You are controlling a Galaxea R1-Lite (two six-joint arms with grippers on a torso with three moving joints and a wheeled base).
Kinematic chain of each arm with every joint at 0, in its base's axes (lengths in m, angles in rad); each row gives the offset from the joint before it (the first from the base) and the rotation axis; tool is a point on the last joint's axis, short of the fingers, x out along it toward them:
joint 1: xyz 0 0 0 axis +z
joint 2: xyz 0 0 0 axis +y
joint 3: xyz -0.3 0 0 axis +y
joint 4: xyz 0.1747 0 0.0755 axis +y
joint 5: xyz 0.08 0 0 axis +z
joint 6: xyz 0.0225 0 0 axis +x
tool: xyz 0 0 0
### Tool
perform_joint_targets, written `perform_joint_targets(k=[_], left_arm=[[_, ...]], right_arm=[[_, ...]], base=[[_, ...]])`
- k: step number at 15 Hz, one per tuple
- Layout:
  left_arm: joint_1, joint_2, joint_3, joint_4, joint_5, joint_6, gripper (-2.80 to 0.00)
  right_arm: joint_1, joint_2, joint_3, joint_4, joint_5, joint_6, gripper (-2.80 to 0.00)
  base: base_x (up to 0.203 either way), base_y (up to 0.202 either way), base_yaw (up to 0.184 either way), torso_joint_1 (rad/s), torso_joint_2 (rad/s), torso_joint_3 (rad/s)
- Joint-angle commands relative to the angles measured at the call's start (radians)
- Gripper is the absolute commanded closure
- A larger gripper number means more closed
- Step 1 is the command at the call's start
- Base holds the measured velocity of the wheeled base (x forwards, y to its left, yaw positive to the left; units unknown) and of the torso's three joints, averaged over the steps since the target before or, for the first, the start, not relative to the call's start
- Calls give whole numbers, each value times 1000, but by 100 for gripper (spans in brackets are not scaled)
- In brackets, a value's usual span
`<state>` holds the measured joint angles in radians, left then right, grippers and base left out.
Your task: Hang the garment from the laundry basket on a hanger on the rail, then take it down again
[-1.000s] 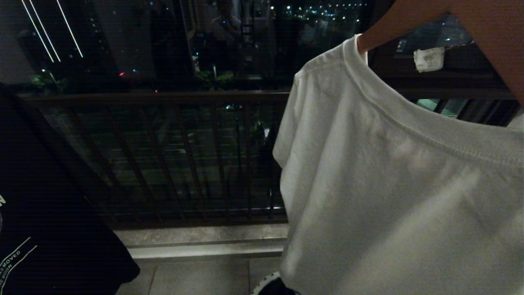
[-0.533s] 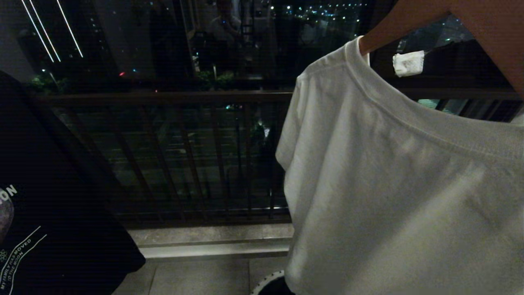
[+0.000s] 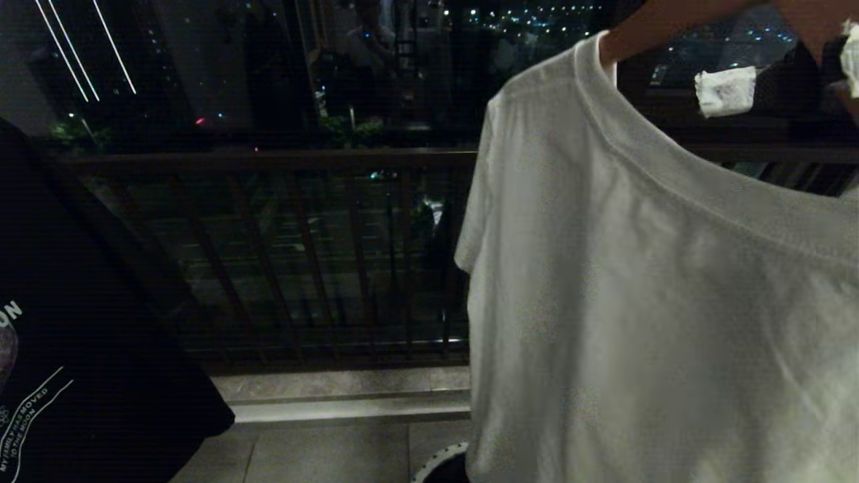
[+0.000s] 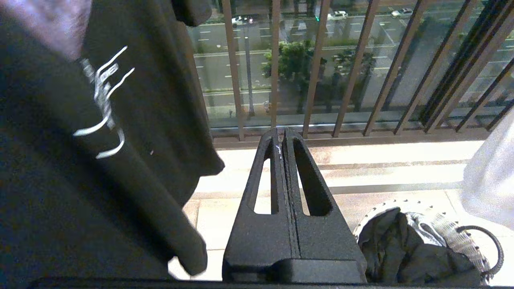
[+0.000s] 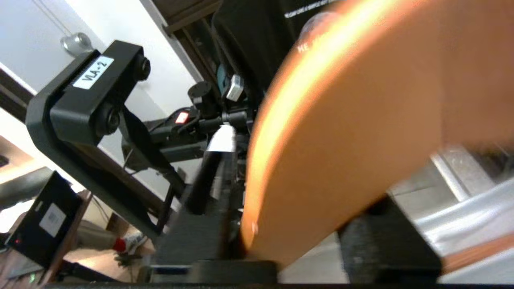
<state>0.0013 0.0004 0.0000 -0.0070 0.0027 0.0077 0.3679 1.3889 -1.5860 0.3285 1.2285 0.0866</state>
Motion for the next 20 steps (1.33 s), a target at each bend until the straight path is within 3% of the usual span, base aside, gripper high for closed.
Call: perform_joint_targets(k=[1,20], left_arm=[[0,-2,2,-1,0,0,0],[0,-2,2,-1,0,-1,0]], right_arm=[[0,-5,0,0,6,-1,0],[22,-61,-9,3,-6,1,0]], base=[[0,0,0,0,0,0],[0,0,0,0,0,0]])
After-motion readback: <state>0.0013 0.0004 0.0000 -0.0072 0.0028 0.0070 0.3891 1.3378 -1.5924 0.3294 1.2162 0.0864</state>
